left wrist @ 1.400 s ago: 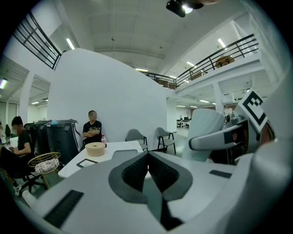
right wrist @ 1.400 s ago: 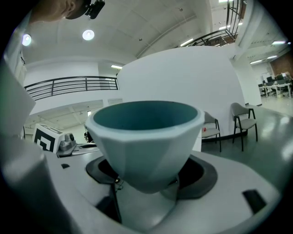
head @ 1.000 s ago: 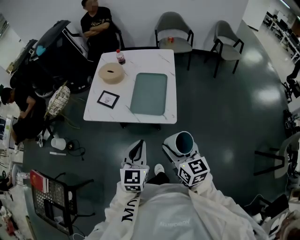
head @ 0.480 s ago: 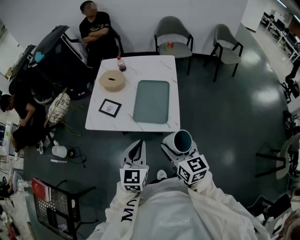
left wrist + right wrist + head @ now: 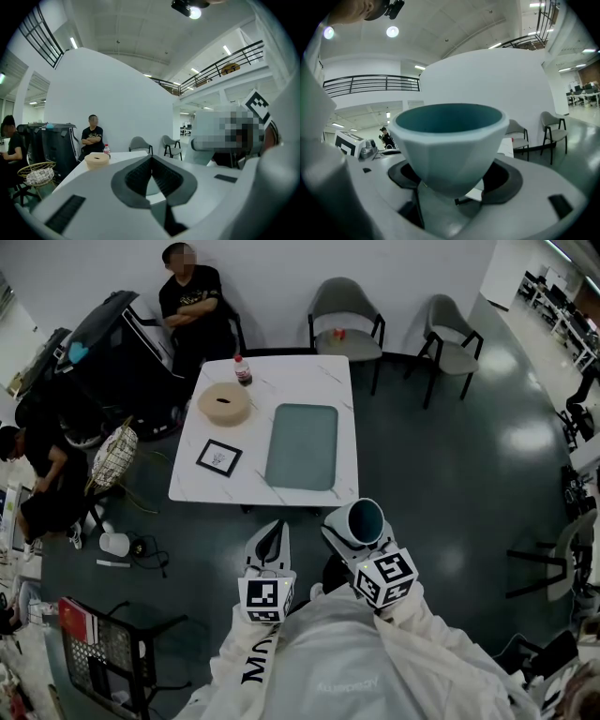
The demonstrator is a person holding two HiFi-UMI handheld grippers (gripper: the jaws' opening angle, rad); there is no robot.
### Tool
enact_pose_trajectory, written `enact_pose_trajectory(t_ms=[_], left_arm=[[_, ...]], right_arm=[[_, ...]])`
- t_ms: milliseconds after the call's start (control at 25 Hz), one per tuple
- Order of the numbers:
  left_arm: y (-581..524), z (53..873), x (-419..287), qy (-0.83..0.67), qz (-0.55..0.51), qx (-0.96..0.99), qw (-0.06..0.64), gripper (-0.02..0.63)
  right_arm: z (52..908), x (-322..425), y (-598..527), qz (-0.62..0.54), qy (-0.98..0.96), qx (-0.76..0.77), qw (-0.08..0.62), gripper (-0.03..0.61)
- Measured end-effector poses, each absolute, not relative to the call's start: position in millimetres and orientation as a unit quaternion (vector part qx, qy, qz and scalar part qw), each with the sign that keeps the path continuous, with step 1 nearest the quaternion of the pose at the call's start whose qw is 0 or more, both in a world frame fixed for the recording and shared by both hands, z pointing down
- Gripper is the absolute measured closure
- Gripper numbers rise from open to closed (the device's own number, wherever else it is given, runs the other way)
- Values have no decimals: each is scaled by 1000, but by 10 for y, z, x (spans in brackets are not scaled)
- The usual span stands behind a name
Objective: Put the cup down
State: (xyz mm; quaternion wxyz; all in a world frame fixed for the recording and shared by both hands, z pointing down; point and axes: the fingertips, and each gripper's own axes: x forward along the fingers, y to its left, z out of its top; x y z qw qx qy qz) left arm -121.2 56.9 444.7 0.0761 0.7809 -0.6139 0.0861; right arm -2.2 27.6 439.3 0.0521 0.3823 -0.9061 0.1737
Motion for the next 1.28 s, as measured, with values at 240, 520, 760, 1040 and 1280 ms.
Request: enact_pose_trajectory(t_ms=[240, 520, 760, 1040, 1280], left_arm=[[543, 4464, -1257, -617, 83, 779, 77, 603], [418, 4471, -1347, -620, 83, 777, 76, 603], [224, 4484, -1390, -621, 85, 776, 77, 603], [-168, 4535, -1436, -619, 91, 776, 79, 603], [-591, 4541, -1450, -615, 95, 778, 85, 603]], right_arm=[[4413, -14, 214, 173, -903, 389, 55, 221], [4416, -83, 40, 173, -903, 389, 51, 221], [4434, -119, -184, 176, -903, 389, 50, 221], [4511, -165, -584, 180, -901, 391, 52, 221], [4526, -204, -978, 186, -900, 391, 56, 221]])
